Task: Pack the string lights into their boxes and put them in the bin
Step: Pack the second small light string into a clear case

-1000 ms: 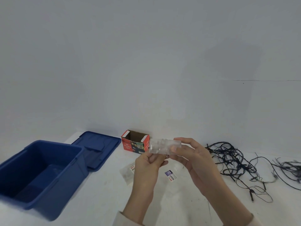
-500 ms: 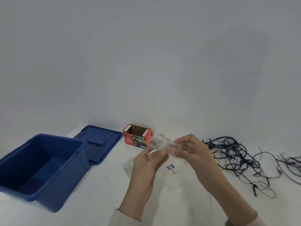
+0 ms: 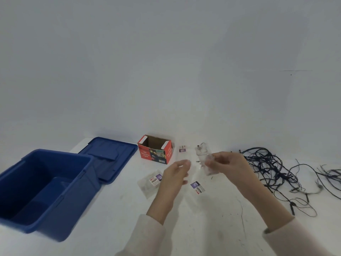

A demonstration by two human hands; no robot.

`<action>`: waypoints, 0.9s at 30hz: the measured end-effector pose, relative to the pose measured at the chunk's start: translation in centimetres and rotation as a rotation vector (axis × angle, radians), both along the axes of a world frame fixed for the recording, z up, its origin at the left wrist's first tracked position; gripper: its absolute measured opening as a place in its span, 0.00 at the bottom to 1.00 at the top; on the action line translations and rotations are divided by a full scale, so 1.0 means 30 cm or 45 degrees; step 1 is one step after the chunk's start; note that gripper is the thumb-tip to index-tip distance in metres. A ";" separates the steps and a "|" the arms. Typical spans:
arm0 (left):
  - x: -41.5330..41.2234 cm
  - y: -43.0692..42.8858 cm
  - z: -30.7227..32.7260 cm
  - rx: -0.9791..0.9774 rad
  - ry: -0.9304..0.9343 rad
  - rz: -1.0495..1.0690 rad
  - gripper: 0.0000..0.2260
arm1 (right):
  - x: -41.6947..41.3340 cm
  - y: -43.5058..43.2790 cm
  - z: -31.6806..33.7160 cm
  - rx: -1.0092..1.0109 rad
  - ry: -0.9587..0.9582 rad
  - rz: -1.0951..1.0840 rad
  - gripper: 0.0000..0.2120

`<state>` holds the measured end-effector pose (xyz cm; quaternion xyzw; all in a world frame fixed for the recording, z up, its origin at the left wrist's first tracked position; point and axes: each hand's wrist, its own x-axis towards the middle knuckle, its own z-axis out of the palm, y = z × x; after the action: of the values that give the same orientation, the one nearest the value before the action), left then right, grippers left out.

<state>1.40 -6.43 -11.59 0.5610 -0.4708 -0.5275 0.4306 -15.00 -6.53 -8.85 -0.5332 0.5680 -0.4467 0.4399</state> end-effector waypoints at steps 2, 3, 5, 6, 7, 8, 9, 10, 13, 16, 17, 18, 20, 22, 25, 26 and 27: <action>-0.008 -0.017 -0.079 -0.042 -0.536 -0.126 0.19 | -0.027 0.000 -0.016 0.026 -0.038 -0.066 0.01; -0.015 -0.023 -0.111 -0.077 -0.728 -0.219 0.24 | -0.040 0.000 -0.021 0.033 -0.043 -0.081 0.01; -0.035 -0.036 -0.149 -0.086 -0.915 -0.406 0.31 | -0.062 0.004 -0.027 0.045 -0.033 -0.095 0.03; -0.045 -0.044 -0.158 -0.077 -0.973 -0.501 0.34 | -0.071 0.006 -0.027 0.051 -0.022 -0.098 0.04; -0.055 -0.051 -0.160 -0.067 -1.045 -0.595 0.35 | -0.079 0.009 -0.027 0.056 -0.011 -0.098 0.04; -0.064 -0.057 -0.158 -0.059 -1.121 -0.668 0.35 | -0.086 0.011 -0.027 0.063 -0.007 -0.095 0.05; -0.071 -0.064 -0.156 -0.047 -1.181 -0.714 0.35 | -0.092 0.015 -0.026 0.069 -0.010 -0.092 0.05; -0.074 -0.071 -0.153 -0.026 -1.220 -0.731 0.36 | -0.097 0.018 -0.024 0.075 -0.016 -0.089 0.05; -0.070 -0.083 -0.148 0.030 -1.217 -0.696 0.39 | -0.109 0.031 -0.016 0.073 -0.033 -0.079 0.04; -0.048 -0.074 -0.142 0.045 -1.170 -0.590 0.35 | -0.119 0.046 -0.011 0.061 -0.068 -0.084 0.04; -0.038 -0.072 -0.140 0.053 -1.161 -0.548 0.31 | -0.121 0.052 -0.008 0.055 -0.084 -0.091 0.04; -0.028 -0.068 -0.134 0.064 -1.166 -0.512 0.28 | -0.124 0.057 -0.005 0.046 -0.100 -0.098 0.04; -0.006 -0.067 -0.120 0.092 -1.189 -0.429 0.23 | -0.126 0.067 0.003 0.034 -0.150 -0.096 0.04; 0.017 -0.062 -0.094 0.067 -1.163 -0.294 0.20 | -0.126 0.075 0.014 0.018 -0.209 -0.071 0.03; 0.041 -0.054 -0.048 0.004 -0.755 -0.063 0.16 | -0.114 0.088 0.032 0.010 -0.307 -0.028 0.04; 0.045 -0.048 -0.033 0.028 -0.560 -0.006 0.15 | -0.108 0.092 0.039 0.008 -0.352 -0.007 0.06; 0.042 -0.038 -0.016 0.085 -0.337 0.041 0.14 | -0.102 0.095 0.047 0.007 -0.408 0.019 0.07</action>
<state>2.66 -7.57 -12.08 0.6473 -0.4965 -0.4572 0.3541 -18.05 -3.69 -7.44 -0.4580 0.4878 -0.5214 0.5296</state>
